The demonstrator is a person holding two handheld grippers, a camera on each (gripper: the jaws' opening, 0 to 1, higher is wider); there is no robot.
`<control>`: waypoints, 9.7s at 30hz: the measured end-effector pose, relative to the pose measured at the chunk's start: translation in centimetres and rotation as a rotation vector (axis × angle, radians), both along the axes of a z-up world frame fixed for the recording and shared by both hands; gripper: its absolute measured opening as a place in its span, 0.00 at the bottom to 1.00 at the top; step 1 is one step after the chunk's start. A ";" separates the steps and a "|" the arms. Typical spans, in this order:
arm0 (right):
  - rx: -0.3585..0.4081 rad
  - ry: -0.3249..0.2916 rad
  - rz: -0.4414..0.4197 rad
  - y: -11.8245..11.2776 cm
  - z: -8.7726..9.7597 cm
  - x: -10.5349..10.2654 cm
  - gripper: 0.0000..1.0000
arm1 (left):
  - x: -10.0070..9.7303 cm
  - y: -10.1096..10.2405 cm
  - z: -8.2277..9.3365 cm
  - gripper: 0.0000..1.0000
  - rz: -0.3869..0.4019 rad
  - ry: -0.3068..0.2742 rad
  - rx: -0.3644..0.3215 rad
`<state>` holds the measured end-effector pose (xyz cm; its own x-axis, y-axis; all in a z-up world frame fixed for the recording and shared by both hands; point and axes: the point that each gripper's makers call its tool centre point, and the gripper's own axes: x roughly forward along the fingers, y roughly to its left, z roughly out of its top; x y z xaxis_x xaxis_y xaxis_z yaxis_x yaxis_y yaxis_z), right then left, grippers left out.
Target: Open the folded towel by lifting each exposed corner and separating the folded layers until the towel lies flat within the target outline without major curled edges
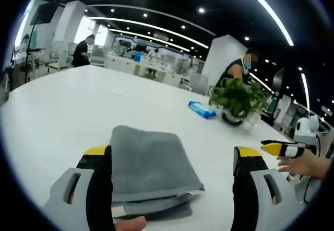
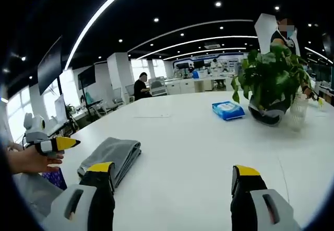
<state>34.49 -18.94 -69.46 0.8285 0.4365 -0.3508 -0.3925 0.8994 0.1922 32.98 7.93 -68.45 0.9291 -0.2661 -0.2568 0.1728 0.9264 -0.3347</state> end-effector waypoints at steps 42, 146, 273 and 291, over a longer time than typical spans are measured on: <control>-0.034 -0.017 0.000 -0.3 0.3 0.0 0.86 | -0.1 0.6 -1.1 0.92 0.013 0.048 0.056; -0.047 -0.004 -0.071 -3.2 -0.1 0.7 0.65 | 5.3 -5.0 -11.0 0.69 -0.096 0.331 0.173; 0.026 0.051 -0.078 -3.1 -0.8 0.5 0.64 | 8.4 -3.8 1.5 0.07 -0.061 0.003 0.079; 0.018 0.063 -0.064 -2.8 -1.1 0.3 0.64 | 6.6 1.1 0.3 0.08 0.087 0.024 0.035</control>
<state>34.83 -21.70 -70.56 0.8316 0.3897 -0.3956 -0.3205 0.9186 0.2311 39.61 9.06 -68.19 0.9418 -0.1746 -0.2872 0.0830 0.9488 -0.3047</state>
